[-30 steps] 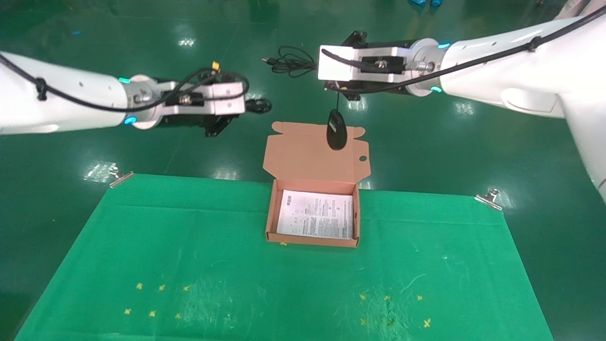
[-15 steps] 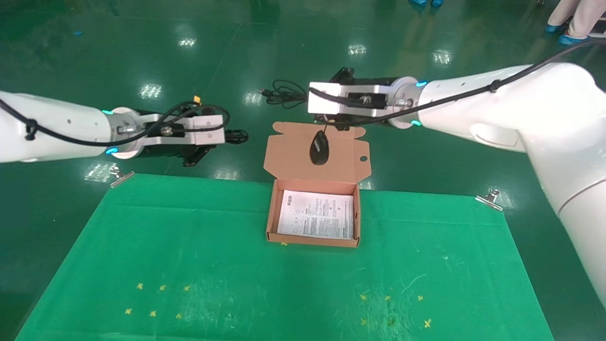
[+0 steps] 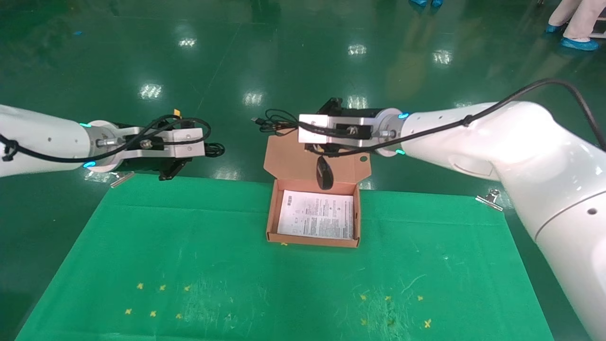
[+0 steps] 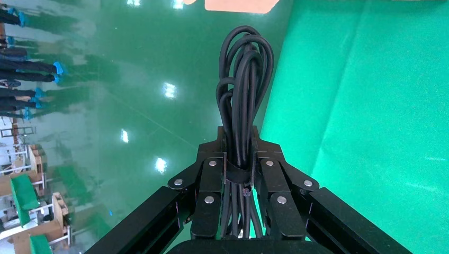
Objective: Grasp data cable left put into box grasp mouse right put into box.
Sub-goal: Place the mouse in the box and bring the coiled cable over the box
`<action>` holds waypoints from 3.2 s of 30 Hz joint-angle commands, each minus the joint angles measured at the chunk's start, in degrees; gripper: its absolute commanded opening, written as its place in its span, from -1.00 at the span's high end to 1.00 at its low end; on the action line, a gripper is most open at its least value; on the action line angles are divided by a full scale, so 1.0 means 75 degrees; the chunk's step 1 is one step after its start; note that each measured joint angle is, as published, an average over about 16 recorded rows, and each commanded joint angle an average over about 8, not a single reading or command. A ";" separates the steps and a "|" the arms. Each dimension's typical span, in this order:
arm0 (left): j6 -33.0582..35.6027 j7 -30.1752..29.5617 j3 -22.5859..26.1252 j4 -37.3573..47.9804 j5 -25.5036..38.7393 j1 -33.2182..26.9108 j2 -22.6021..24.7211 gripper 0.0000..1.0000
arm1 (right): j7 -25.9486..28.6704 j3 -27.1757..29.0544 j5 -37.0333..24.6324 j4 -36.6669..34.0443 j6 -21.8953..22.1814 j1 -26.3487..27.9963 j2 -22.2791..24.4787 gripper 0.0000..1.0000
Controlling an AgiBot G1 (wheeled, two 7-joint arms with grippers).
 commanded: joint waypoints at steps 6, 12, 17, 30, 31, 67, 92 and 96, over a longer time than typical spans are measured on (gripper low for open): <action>0.0097 -0.0245 0.0011 -0.0278 0.0132 0.0075 -0.0070 1.00 | 0.0051 -0.0600 0.0550 0.0052 0.0178 -0.0192 -0.0023 1.00; 0.0115 -0.0307 0.0012 -0.0348 0.0168 0.0095 -0.0083 1.00 | 0.0241 -0.1171 0.1083 0.0290 0.0351 -0.0350 -0.0040 1.00; 0.0121 -0.0328 0.0013 -0.0372 0.0180 0.0102 -0.0088 1.00 | 0.0495 -0.1637 0.1559 0.0498 0.0551 -0.0443 -0.0046 1.00; 0.0125 -0.0343 0.0013 -0.0388 0.0188 0.0106 -0.0091 1.00 | 0.1487 -0.2502 0.2585 0.0229 0.1085 -0.0654 -0.0028 1.00; 0.0125 -0.0343 0.0013 -0.0389 0.0189 0.0107 -0.0091 1.00 | 0.1561 -0.2571 0.2622 0.0174 0.1108 -0.0667 -0.0027 1.00; 0.0131 -0.0345 0.0012 -0.0391 0.0187 0.0110 -0.0093 1.00 | 0.2930 -0.4242 0.3006 -0.0102 0.1336 -0.0815 0.0030 -1.00; -0.2235 0.2004 0.0325 0.1992 -0.0882 0.0633 0.2109 1.00 | 0.3377 -0.4211 0.2699 0.2494 0.1721 -0.0148 0.2836 -1.00; -0.2703 0.2758 0.0535 0.2499 -0.1436 0.0695 0.2398 1.00 | 0.3702 -0.4334 0.2508 0.3097 0.1771 -0.0071 0.3456 -1.00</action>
